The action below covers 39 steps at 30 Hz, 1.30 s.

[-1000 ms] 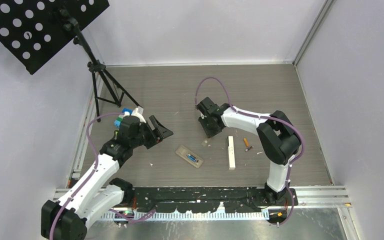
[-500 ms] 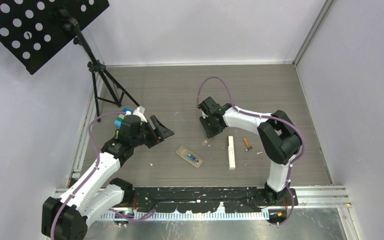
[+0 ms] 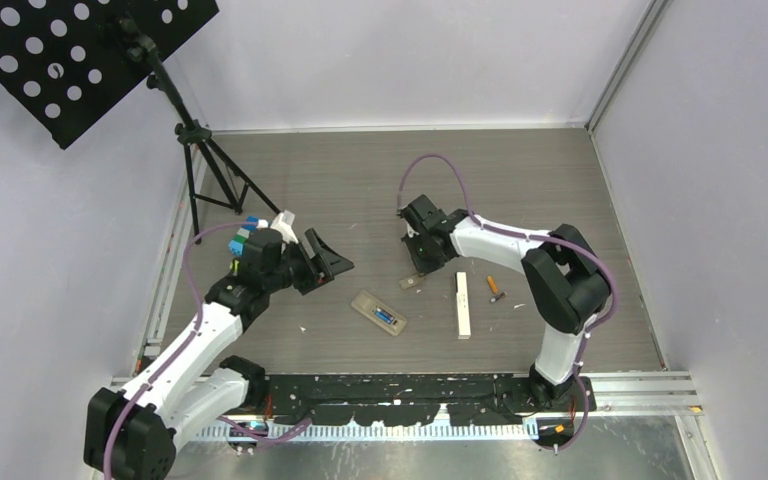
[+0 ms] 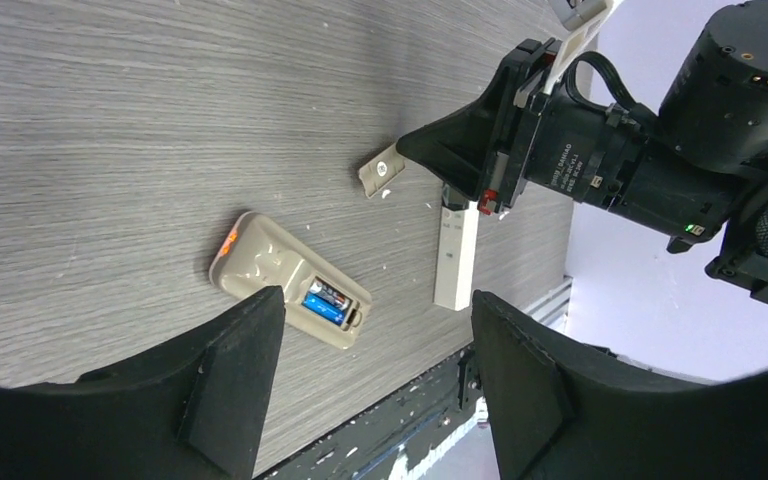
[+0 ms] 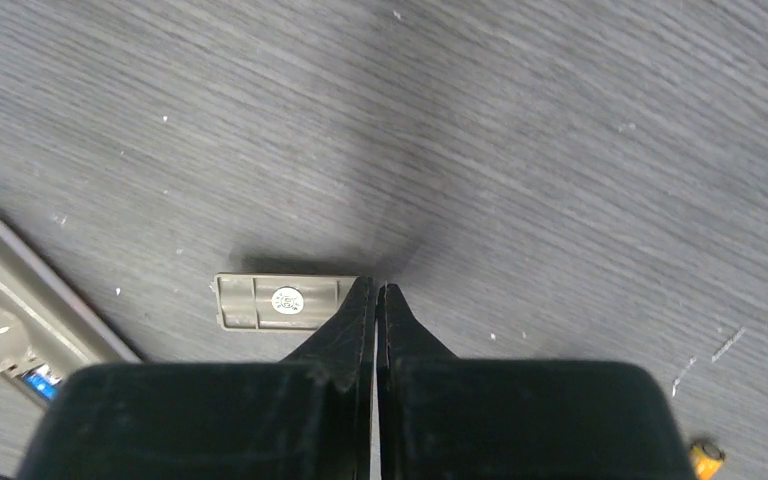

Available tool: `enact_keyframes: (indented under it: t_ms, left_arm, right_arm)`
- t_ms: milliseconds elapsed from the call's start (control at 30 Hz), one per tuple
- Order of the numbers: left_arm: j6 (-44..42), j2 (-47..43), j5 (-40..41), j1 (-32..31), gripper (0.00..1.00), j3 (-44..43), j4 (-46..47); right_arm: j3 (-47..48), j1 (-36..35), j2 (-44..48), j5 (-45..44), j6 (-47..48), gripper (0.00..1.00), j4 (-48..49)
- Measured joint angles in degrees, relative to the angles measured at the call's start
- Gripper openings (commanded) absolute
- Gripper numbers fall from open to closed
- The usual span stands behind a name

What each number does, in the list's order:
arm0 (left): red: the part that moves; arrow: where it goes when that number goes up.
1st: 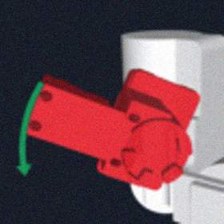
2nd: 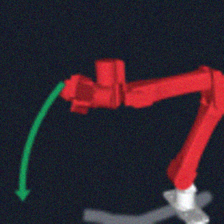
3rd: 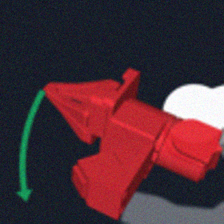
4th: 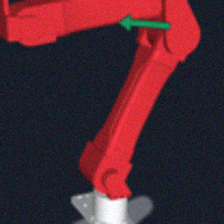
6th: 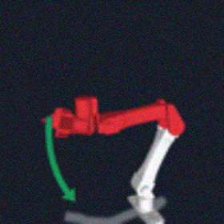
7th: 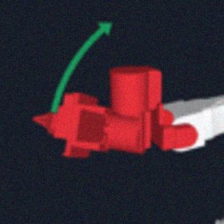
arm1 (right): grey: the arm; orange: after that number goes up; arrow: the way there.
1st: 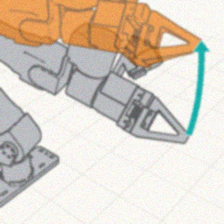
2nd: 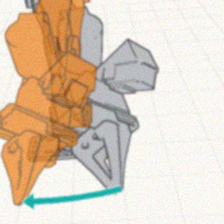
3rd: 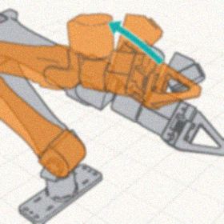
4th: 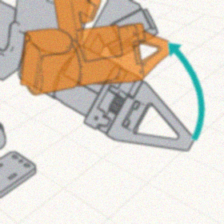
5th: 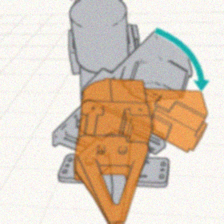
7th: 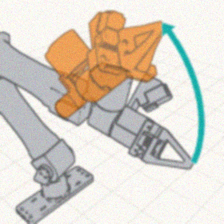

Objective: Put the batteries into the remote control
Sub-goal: Pick up the battery cover at the center of the board, then adjust the battery cover.

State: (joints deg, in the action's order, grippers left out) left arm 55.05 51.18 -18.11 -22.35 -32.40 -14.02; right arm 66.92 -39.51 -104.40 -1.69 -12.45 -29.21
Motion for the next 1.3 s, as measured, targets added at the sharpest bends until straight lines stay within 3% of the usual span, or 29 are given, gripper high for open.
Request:
enact_keyframes:
  t_ms: [267,533,800,967,1067,1233,1300]
  left_arm:
    - [0.11,3.72,-3.72,-1.38,0.77,0.72,5.68]
    - [3.56,9.01,-6.16,-6.45,0.75,0.72,13.18]
    - [6.25,10.56,-8.11,-6.78,0.34,0.72,16.39]
    - [6.10,11.04,-9.35,-6.97,0.18,0.72,16.76]
    - [5.97,11.08,-10.10,-6.97,0.02,0.72,16.74]
    - [4.46,11.50,-10.36,-7.06,0.00,0.48,16.52]
    - [3.26,11.61,-10.25,-7.30,0.00,0.00,16.20]
  right_arm:
    - [-2.03,-0.39,10.64,3.28,-5.38,0.00,1.84]
    - [-1.51,-8.68,18.34,4.35,-9.16,0.00,5.22]
    - [-1.49,-10.97,18.32,4.09,-11.23,0.00,5.25]
    - [-1.49,-10.95,18.32,3.82,-12.00,0.00,5.27]
    - [-1.44,-10.95,18.32,3.63,-12.28,0.00,5.25]
    - [-1.16,-10.88,18.32,2.97,-13.73,0.01,4.85]
    - [-1.03,-10.69,18.32,2.84,-14.78,0.20,4.52]
